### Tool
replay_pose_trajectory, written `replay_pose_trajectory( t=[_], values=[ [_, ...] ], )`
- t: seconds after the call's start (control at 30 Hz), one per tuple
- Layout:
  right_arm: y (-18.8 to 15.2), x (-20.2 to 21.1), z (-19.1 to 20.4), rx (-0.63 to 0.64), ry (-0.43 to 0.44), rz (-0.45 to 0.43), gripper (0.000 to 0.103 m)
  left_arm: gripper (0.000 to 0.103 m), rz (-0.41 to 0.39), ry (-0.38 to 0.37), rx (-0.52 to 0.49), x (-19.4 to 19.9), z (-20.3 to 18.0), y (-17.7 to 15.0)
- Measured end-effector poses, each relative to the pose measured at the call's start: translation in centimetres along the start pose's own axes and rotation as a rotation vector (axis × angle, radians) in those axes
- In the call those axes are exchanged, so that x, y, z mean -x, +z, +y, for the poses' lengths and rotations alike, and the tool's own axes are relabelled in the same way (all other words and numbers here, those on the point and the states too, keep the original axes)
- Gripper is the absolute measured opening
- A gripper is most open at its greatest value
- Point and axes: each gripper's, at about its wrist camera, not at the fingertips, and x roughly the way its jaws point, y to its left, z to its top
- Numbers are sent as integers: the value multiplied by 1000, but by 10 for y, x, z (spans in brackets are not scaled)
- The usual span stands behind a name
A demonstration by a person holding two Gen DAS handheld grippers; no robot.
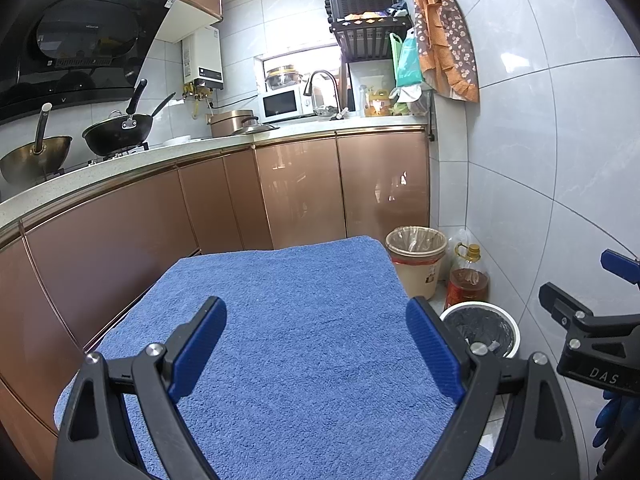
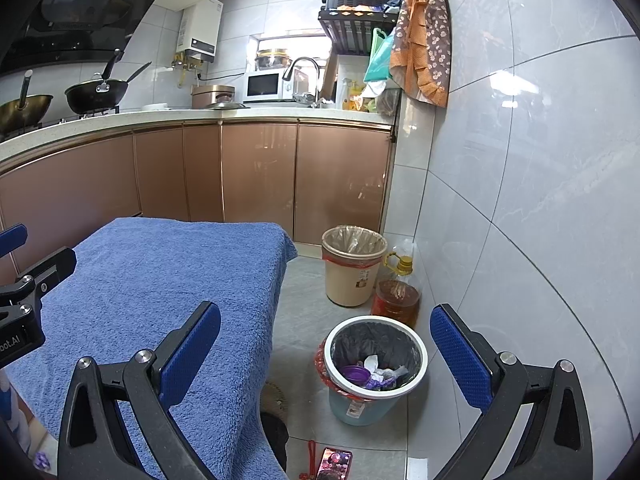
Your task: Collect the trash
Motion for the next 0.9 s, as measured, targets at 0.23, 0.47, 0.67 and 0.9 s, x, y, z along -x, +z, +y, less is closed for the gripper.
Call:
replay_pose_trajectory(
  t=[0.23,0.47,0.67,0.9],
  values=[
    [0,1,1,-1,-1,-1,103,91,-10,2,0,2,-3,0],
    [-1,1,-1,0,-8,-6,103,91,-19,9,12,5,-4,-2],
    [-2,1,-2,0,-9,-6,103,91,-20,12,9,8,-7,-5],
    [-2,3,-2,0,-12,-8,103,91,-26,14,34,9,-4,-3]
  ],
)
